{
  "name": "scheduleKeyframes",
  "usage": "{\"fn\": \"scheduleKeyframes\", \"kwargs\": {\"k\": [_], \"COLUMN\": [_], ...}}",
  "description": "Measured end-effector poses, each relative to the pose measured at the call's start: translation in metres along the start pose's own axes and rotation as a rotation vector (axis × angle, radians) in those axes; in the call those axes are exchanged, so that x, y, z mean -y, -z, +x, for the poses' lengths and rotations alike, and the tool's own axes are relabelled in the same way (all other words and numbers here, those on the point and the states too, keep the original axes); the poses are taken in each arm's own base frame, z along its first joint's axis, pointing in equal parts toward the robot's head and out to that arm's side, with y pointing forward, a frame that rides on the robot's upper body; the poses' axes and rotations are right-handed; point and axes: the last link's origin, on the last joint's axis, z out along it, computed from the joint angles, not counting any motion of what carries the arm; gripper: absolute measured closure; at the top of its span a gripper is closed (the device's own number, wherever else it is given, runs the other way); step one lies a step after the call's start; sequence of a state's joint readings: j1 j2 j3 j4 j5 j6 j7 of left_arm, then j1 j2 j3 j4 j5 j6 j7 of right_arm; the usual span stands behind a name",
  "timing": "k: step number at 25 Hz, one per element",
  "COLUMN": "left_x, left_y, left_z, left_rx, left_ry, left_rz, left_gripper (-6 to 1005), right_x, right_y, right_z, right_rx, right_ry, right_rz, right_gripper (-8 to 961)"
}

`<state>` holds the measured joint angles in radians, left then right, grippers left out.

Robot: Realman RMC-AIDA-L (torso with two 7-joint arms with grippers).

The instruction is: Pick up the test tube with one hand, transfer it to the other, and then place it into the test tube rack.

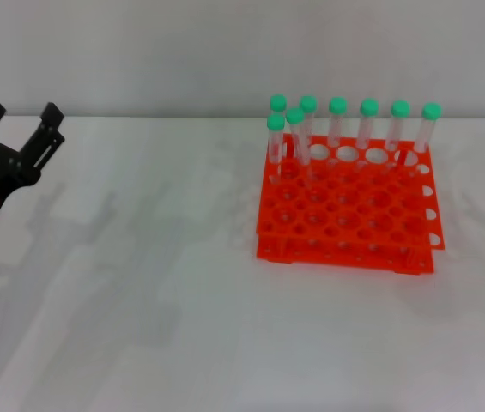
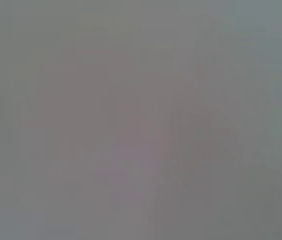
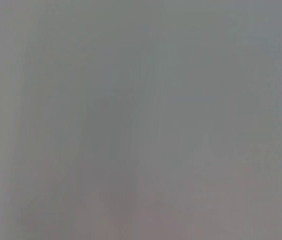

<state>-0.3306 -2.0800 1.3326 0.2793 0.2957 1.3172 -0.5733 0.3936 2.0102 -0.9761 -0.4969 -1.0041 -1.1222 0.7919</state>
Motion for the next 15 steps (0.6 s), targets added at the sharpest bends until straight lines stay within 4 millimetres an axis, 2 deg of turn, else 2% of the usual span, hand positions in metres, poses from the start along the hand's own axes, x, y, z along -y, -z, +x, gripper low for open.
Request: {"fn": "scheduleKeyframes", "kwargs": {"k": [3,6,15], "left_x": [0.004,0.006,0.01], "left_y": [-0.006,-0.012,-0.024], "left_z": [0.0,-0.001,0.0], "left_rx": [0.006,0.015,0.018], "left_ry": [0.005,0.005,-0.017], "left_rz": [0.028,0.05,0.085], "left_gripper": [106,106,106], "right_x": [0.016,0.027,0.055], "right_y": [0.026,0.043,0.074], "right_z": [0.006,0.01,0.01], "right_rx": [0.027,0.052,0.085], "right_ry": [-0.011,-0.015,-0.027], "right_rz": [0.1,0.185,0.337], "right_gripper": [65,65,64]}}
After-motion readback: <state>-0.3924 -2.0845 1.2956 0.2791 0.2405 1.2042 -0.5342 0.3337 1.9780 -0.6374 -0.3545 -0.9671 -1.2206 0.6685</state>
